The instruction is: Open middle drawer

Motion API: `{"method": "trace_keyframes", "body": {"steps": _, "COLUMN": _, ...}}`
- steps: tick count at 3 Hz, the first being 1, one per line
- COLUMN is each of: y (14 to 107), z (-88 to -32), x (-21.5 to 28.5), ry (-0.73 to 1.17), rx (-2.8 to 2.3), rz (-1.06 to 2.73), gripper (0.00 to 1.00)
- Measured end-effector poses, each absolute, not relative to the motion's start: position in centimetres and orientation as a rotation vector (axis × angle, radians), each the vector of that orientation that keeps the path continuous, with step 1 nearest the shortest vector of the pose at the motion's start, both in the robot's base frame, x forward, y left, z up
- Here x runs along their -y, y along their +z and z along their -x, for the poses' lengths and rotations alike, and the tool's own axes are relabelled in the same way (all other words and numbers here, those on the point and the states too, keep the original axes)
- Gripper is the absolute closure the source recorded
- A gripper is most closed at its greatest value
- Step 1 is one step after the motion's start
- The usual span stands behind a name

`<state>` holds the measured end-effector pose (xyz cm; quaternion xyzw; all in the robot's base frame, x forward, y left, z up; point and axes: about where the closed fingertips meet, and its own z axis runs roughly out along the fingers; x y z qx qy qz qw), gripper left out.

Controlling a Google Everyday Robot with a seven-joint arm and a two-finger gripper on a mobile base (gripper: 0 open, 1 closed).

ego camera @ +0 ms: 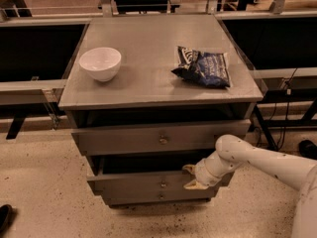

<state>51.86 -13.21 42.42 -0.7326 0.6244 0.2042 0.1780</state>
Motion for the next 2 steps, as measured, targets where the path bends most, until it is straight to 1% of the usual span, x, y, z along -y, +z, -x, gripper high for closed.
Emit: {"method": "trace_keyframes", "body": {"steps": 2, "y": 42.73, "z": -52.4, "x": 13.16, "ry": 0.578, "rx": -1.766, "rz": 2.072, "gripper": 1.0}}
